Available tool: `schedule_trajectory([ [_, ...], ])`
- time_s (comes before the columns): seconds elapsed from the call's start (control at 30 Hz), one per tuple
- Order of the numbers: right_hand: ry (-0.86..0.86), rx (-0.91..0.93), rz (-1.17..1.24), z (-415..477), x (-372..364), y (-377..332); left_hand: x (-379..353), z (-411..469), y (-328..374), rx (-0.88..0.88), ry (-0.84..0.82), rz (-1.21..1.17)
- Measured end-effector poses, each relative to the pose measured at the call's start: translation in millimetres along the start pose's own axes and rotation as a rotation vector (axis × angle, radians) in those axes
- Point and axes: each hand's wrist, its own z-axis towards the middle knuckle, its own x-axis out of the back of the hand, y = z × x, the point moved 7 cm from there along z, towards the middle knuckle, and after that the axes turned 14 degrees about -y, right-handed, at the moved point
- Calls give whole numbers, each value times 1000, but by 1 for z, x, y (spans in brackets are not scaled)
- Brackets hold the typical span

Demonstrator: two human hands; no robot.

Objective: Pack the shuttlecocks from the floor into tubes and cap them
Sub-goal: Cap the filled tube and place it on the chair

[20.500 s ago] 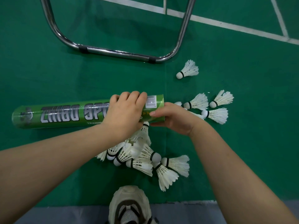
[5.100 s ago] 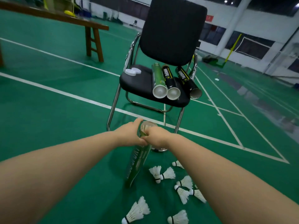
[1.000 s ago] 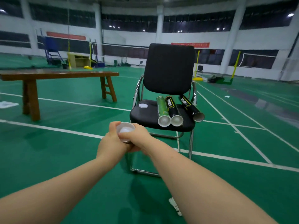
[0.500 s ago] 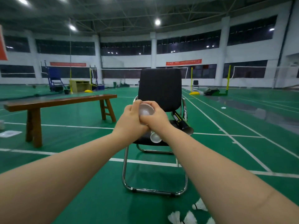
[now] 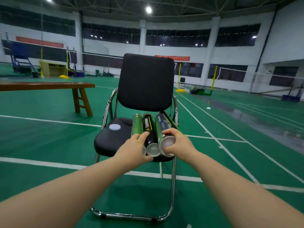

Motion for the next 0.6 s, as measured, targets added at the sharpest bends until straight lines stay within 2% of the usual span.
schedule_trajectory([
  [0.17, -55, -88, -202, 53, -9, 47, -18, 40, -34, 8, -10, 2],
  [0.23, -80, -154, -478, 68, -12, 58, -24, 50, -46, 6, -8, 6],
  [0.3, -9, -196, -773, 80, -14, 65, -31, 57, -55, -3, -5, 38],
  [0.33, 41, -223, -830, 84, -15, 70, -33, 59, -59, -9, -1, 66],
  [0.47, 135, -415, -678, 90, -13, 103, -37, 59, -68, -39, 39, 173],
  [0.6, 48, -469, -599, 92, -6, 119, -37, 60, -70, -51, 56, 182],
])
